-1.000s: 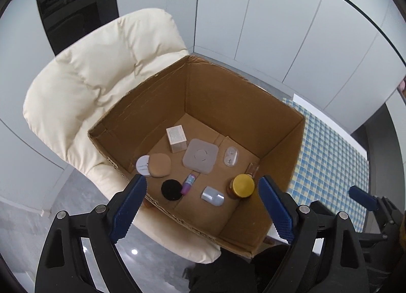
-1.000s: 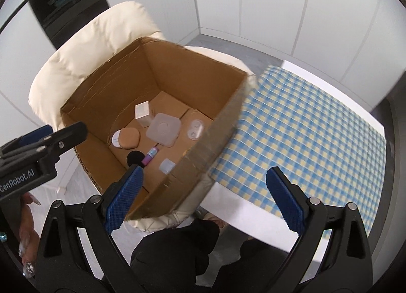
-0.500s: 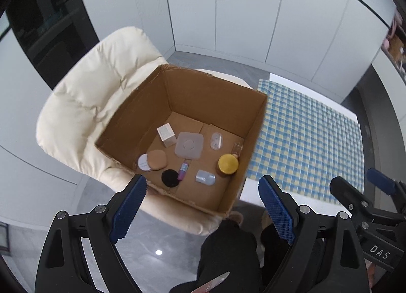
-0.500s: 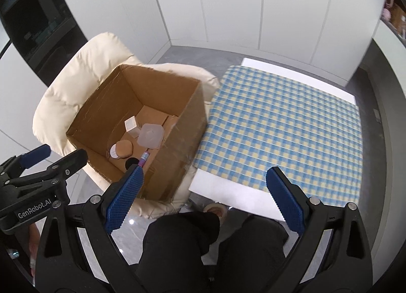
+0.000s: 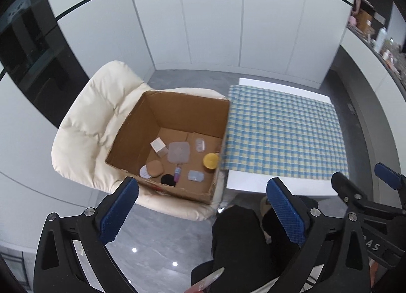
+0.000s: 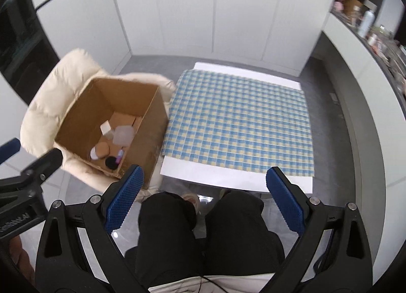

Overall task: Organize objects
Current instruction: 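Withdraw both open tools up and away from the cardboard box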

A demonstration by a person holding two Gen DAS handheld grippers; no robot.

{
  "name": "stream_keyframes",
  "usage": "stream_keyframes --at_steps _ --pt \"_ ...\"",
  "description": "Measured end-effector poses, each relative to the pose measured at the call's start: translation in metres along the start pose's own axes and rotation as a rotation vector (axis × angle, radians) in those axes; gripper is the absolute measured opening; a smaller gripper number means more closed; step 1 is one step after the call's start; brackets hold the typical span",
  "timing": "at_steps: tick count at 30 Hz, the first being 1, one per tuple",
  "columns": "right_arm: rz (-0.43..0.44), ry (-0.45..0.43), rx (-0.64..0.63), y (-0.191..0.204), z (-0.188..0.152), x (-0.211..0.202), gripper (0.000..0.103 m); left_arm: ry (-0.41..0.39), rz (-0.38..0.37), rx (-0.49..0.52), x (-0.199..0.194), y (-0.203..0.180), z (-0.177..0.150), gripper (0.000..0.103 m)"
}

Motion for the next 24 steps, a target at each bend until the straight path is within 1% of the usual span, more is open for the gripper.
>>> stream_keyframes --at_steps 2,4,6,8,9,11,15,20,24 --pt "0.039 -0.02 0.053 -0.006 -0.004 -0.018 0.099 -0.01 -0.024 0.008 -0.011 -0.005 -0.002 0.101" --pt "0.079 -0.02 0.095 -0.009 -0.009 -0.031 0.099 -0.021 -0.03 0.021 -0.02 -0.009 -0.003 0.101" --pt "0.11 -0.016 0.123 -0.011 -0.014 -0.042 0.099 -0.026 -0.016 0.039 -0.026 -0.012 -0.005 0.101" --pt "0.127 -0.021 0.14 -0.012 -0.018 -0.051 0.099 0.015 0.031 0.063 -0.028 -0.013 -0.008 0.101" --pt "0.122 -0.023 0.146 -0.014 -0.02 -0.054 0.099 0.033 0.049 0.078 -0.028 -0.015 -0.011 0.101" --pt "0.105 -0.025 0.152 -0.016 -0.022 -0.058 0.099 0.024 0.063 0.108 -0.031 -0.02 -0.012 0.101" --pt "0.08 -0.015 0.174 -0.025 -0.027 -0.059 0.099 0.033 0.044 0.128 -0.032 -0.03 -0.017 0.101" --pt "0.051 0.012 0.169 -0.027 -0.034 -0.048 0.099 0.046 0.016 0.099 -0.03 -0.033 -0.016 0.101" --pt "0.057 0.037 0.165 -0.027 -0.037 -0.04 0.099 0.046 0.027 0.085 -0.029 -0.03 -0.015 0.101"
Point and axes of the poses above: each gripper's, at about its wrist camera, not at the fingertips, and x roughly the way its jaws point, y to its left, z to its top, the point moved 10 cm from there along x, roughly the way its jaws point, and after that the axes turned 2 degrees about x, right-handed, at the moved point
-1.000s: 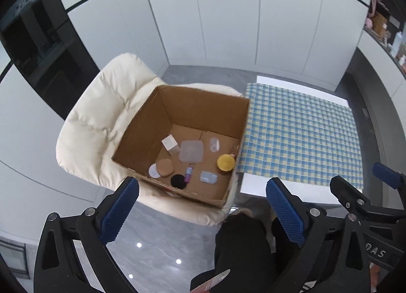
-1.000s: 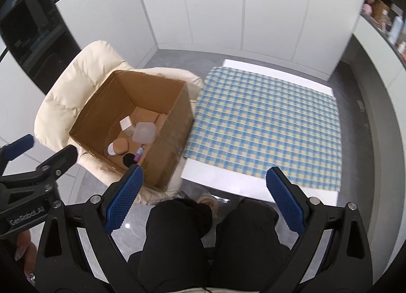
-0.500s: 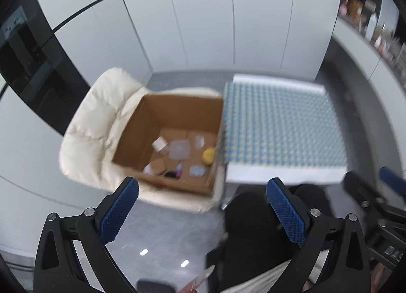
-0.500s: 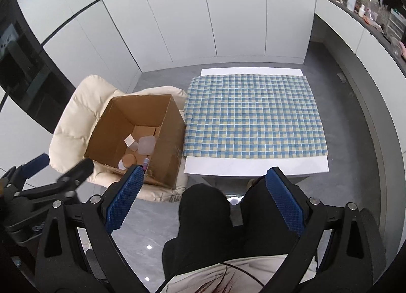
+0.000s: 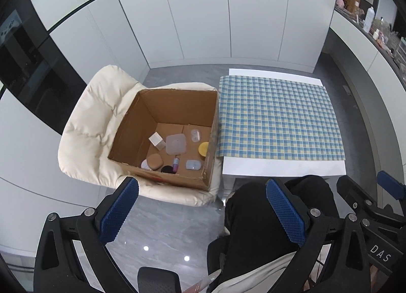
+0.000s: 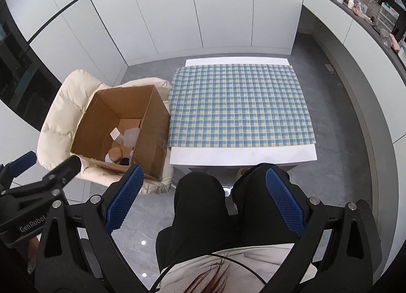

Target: Organize objects

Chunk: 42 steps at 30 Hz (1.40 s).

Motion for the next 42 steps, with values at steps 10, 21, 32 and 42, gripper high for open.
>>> stream_keyframes --at_steps 10,21,32,42 --pt "-0.017 0.022 -0.012 -0.003 -0.001 0.014 0.099 0.011 0.006 -0.002 0.007 -0.002 0.0 0.101" --pt "-0.023 0.014 -0.021 -0.003 -0.002 0.015 0.099 0.017 -0.002 0.003 0.009 -0.003 -0.004 0.101" --pt "-0.036 0.02 -0.036 -0.003 -0.006 0.017 0.099 0.025 0.0 -0.004 0.012 -0.001 -0.007 0.101" --pt "-0.037 0.024 -0.043 -0.007 -0.007 0.02 0.099 0.034 -0.003 -0.005 0.014 -0.003 -0.009 0.101"
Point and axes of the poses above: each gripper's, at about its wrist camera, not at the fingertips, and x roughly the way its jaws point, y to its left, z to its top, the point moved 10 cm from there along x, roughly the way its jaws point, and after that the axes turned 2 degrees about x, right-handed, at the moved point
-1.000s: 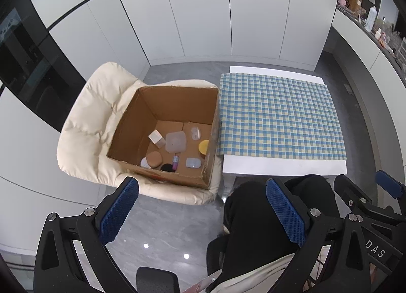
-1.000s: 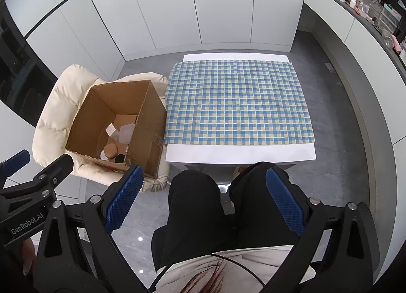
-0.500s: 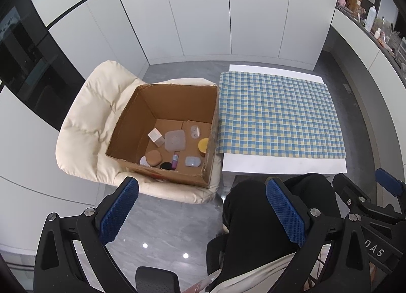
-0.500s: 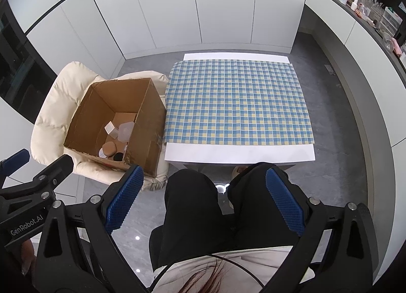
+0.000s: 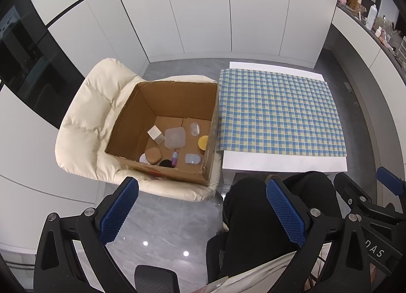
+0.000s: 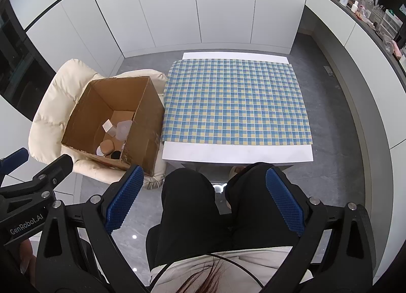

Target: Organize objects

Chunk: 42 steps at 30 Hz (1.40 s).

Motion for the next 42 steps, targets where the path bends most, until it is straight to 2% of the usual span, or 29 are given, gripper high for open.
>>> stream_keyframes --at_steps 28,42 --pt "-0.012 0.001 -0.015 -0.0028 0.0007 0.0008 0.099 -0.002 0.009 0.001 0.0003 -0.0013 -0.0007 0.101" --pt "-0.015 0.002 -0.019 -0.0085 0.0009 0.001 0.099 -0.013 -0.019 -0.012 -0.0007 -0.0033 0.0003 0.101"
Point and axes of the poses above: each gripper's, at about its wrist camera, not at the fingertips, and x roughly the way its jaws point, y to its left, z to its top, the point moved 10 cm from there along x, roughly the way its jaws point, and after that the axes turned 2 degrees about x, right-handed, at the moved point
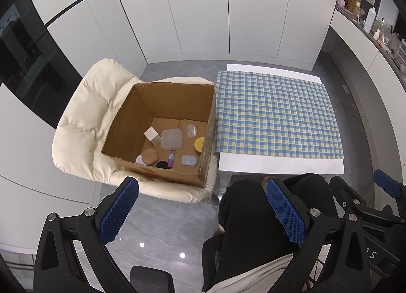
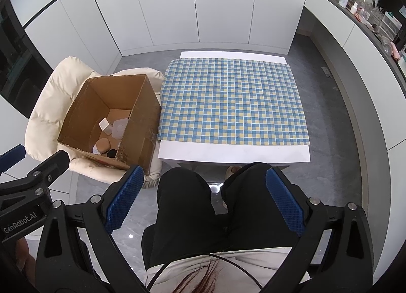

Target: Organize objects

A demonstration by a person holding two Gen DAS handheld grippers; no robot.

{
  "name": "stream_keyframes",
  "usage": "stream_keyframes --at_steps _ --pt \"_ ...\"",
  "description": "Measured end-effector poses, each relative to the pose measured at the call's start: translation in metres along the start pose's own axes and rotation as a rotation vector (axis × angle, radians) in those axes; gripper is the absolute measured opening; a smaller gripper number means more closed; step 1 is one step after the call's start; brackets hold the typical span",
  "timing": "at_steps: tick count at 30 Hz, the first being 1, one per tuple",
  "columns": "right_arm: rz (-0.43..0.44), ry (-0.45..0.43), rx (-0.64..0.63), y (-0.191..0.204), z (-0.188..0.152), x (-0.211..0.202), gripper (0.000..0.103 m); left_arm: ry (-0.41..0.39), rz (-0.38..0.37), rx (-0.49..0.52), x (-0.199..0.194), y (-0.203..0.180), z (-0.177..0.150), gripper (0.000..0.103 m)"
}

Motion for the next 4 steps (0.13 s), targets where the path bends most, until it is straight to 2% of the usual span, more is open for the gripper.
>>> stream_keyframes --at_steps 4 --pt "0.001 0.002 -0.001 -0.001 0.0 0.0004 0.099 0.0 -0.003 -0.003 0.0005 -0.0004 -0.0003 0.101"
Point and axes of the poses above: each gripper's, at about its wrist camera, not at the fingertips, and x roughly the way its jaws point, y to its left, z to its top, the point moved 10 cm from there along x, roughly the way its jaws point, and after that the axes turned 2 degrees about x, right-handed, at the moved point
